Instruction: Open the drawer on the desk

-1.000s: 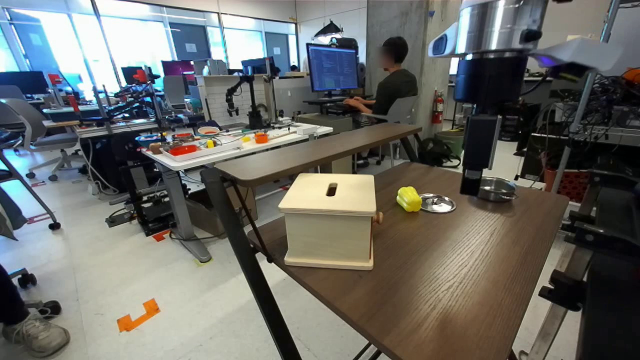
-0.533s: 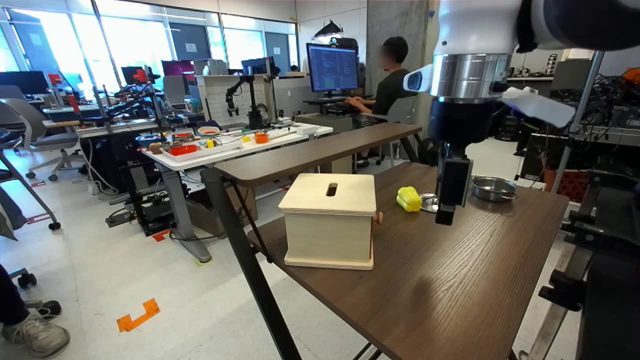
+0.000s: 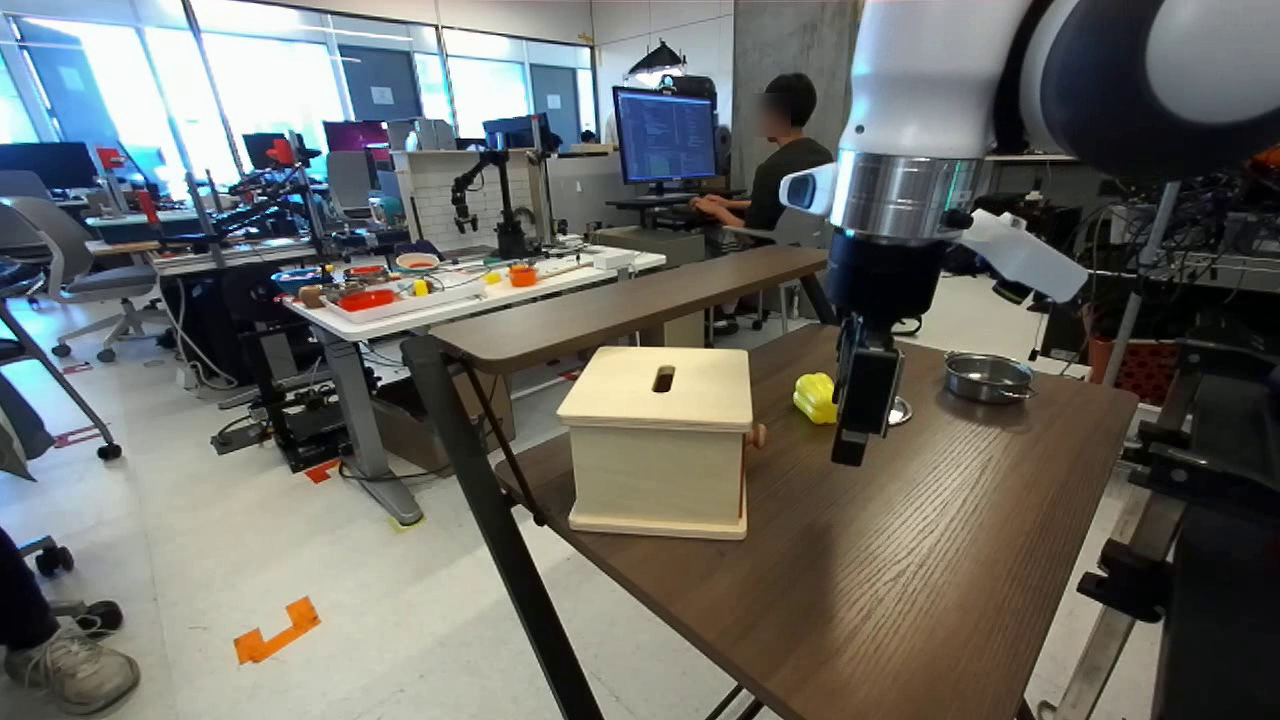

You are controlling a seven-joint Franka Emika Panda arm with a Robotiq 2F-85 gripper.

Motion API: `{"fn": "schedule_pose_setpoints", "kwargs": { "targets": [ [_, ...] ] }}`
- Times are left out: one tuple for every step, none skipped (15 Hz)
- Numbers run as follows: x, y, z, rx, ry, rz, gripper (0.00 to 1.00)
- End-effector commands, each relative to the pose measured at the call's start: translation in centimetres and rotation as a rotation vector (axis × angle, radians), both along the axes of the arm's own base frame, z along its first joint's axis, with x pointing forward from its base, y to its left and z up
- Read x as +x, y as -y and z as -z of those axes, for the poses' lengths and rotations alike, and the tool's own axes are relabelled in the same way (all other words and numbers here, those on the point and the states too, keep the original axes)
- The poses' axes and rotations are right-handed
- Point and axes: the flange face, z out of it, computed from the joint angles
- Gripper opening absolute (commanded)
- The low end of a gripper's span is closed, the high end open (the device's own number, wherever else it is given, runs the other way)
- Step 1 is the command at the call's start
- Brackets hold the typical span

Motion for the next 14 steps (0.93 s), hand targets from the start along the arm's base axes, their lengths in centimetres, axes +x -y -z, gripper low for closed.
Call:
{"fn": "schedule_pose_setpoints", "kwargs": {
  "targets": [
    [2.1, 0.2, 0.8, 0.006, 0.045, -0.018, 1.00],
    [2.5, 0.2, 1.0, 0.007, 0.051, -0.017, 1.00],
    [2.9, 0.2, 1.1, 0.009, 0.049, -0.018, 1.00],
    [3.3, 0.0, 1.4, 0.006, 0.054, -0.019, 1.00],
    [3.5, -0.2, 1.5, 0.007, 0.054, -0.023, 1.00],
    [3.7, -0.5, 1.7, 0.009, 0.059, -0.031, 1.00],
    [3.8, -0.7, 1.8, 0.009, 0.063, -0.036, 1.00],
    [4.1, -0.9, 2.1, 0.011, 0.062, -0.039, 1.00],
    [4.2, -1.1, 2.3, 0.011, 0.061, -0.042, 1.00],
    [4.4, -1.2, 2.7, 0.008, 0.062, -0.044, 1.00],
    [4.6, -1.4, 2.9, 0.009, 0.063, -0.047, 1.00],
    [4.7, -1.7, 3.0, 0.012, 0.064, -0.050, 1.00],
    [4.9, -2.0, 3.1, 0.014, 0.067, -0.052, 1.00],
    [5.0, -2.3, 3.1, 0.018, 0.075, -0.055, 1.00]
  ]
}}
